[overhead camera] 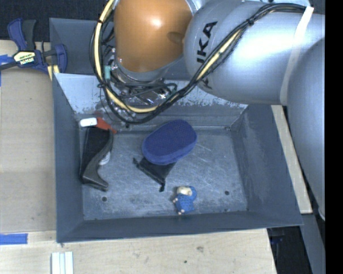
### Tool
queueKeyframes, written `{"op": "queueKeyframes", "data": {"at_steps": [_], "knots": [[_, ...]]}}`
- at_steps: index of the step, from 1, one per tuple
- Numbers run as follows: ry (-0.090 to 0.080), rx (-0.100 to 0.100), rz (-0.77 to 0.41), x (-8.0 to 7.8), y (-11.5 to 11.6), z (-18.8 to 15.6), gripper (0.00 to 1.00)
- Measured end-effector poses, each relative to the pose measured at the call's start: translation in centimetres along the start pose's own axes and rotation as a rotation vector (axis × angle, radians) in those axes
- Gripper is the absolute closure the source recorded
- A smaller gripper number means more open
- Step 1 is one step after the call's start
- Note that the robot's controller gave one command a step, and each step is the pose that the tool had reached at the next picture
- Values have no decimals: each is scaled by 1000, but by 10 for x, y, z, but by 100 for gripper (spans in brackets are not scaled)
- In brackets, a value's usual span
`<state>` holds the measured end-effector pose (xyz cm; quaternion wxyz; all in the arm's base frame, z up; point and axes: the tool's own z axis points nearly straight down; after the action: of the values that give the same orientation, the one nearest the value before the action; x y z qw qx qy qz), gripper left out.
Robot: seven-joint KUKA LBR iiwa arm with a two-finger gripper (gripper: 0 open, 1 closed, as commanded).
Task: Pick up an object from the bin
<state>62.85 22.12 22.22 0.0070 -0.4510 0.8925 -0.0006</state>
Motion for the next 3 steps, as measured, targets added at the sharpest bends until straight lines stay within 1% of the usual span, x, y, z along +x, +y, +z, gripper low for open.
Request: {"op": "queueKeyframes", "data": {"at_steps": [1,2,3], "knots": [[10,-10,-257,-3,19,36,100],[14,-15,-382,48,31,128,100],[18,-12,-381,48,29,125,0]]}}
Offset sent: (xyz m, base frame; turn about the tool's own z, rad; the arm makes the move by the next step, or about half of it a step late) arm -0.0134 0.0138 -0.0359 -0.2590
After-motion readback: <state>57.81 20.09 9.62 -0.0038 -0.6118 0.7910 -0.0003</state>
